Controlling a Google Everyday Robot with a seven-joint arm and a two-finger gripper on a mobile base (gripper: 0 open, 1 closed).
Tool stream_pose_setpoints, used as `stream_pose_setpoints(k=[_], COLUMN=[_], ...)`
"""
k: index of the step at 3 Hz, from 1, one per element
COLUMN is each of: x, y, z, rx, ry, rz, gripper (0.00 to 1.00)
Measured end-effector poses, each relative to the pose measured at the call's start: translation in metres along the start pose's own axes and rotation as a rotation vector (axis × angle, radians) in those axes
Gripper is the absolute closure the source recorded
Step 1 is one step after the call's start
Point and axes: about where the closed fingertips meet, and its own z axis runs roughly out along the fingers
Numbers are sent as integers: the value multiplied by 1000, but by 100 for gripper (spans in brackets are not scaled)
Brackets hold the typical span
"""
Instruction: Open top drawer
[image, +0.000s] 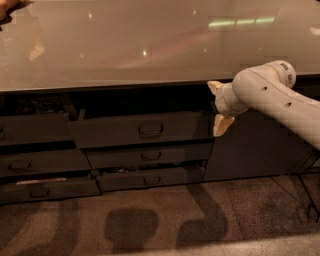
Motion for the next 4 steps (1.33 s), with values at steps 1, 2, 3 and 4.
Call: stream_pose_setpoints(k=[1, 2, 3, 4], x=[3, 7, 9, 11], y=[4, 6, 5, 2], z=[1, 0, 0, 2], rx=[27, 49, 59, 48], ry=[8, 10, -14, -78], rz=[3, 12, 29, 55], gripper=[17, 40, 63, 87])
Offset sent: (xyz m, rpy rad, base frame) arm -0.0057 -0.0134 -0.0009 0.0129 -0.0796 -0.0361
